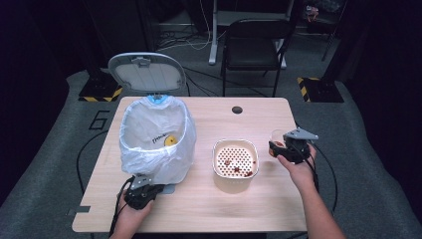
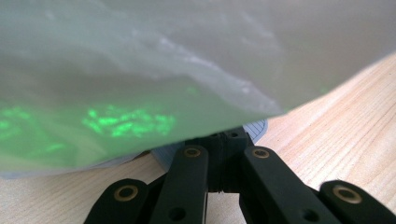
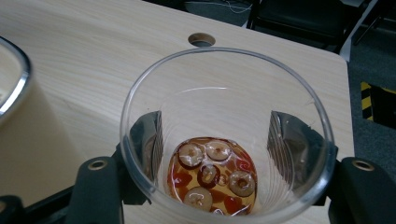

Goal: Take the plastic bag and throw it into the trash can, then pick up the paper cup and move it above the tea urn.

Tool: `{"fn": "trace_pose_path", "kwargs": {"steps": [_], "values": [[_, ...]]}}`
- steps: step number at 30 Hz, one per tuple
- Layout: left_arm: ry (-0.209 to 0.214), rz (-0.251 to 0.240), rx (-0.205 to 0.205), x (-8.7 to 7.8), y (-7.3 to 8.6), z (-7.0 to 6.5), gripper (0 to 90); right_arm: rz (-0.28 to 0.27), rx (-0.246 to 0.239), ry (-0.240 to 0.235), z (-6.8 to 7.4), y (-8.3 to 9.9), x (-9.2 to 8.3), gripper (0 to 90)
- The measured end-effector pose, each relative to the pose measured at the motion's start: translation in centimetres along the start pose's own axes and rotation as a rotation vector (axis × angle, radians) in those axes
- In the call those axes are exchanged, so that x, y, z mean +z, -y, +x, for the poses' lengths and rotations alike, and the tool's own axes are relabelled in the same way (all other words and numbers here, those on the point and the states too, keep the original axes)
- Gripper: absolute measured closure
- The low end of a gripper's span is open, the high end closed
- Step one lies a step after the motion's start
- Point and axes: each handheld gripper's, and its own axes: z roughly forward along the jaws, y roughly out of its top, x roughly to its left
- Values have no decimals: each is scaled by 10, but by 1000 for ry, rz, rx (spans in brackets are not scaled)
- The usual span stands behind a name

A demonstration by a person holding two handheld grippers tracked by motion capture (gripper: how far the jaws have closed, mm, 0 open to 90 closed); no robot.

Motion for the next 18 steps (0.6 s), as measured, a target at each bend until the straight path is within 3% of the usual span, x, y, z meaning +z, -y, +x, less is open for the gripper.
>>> {"fn": "trace_pose_path", "kwargs": {"steps": [18], "values": [[2,-2,-5,0,0,0,900,-52,-86,-59,16,-39,-35,363]]}}
